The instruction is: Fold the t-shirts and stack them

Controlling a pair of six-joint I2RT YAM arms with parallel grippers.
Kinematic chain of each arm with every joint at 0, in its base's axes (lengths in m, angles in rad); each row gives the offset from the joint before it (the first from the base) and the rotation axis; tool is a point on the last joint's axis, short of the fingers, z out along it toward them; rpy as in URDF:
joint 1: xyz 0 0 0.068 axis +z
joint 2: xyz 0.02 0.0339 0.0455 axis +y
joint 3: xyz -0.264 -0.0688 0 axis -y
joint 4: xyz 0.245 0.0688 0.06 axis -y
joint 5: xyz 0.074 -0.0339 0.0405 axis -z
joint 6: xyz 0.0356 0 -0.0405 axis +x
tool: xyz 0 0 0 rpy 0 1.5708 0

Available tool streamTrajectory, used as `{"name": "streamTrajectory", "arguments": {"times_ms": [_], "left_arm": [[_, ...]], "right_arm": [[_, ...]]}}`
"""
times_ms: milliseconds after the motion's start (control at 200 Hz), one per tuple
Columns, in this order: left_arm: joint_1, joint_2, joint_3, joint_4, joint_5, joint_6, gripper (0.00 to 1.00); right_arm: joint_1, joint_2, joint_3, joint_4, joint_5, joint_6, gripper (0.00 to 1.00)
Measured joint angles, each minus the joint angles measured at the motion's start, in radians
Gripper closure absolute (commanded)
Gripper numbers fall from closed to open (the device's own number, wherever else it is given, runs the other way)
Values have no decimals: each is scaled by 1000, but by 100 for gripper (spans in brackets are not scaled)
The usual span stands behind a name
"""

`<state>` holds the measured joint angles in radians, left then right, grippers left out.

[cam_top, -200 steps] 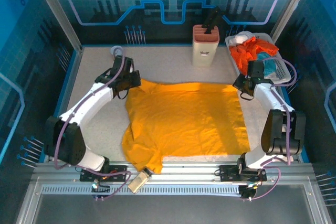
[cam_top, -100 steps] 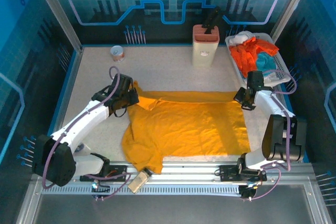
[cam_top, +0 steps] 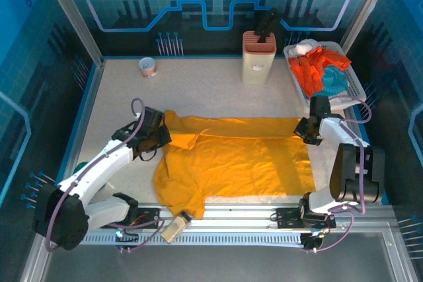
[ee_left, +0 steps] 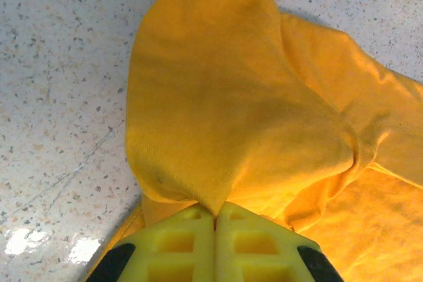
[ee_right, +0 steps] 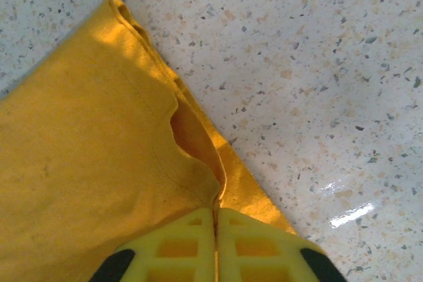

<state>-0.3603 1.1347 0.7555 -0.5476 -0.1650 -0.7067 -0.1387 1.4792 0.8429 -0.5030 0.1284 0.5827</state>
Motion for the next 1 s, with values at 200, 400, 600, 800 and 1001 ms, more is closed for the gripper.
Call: {"name": "streamTrajectory", "arguments": {"times_ms": [200,400,600,800,1001], "left_arm": [[-9,10,-24,3,5,-26,100],[-29,14,-41,3,12,-47,99],[-45,14,-56,5,24,-63,87],[-46,34,-78,-48,50,-59,33],[30,98,143,-159,49,60,33]], "right_arm": [[-42,0,-18,-3,1,20,42],[-44,-26,-21,-1,-61,14,36],[10,-37,-15,18,-119,-5,31],[31,-28,11,45,-173,-10,19],[58,-7,71,83,-214,-27,15]]}}
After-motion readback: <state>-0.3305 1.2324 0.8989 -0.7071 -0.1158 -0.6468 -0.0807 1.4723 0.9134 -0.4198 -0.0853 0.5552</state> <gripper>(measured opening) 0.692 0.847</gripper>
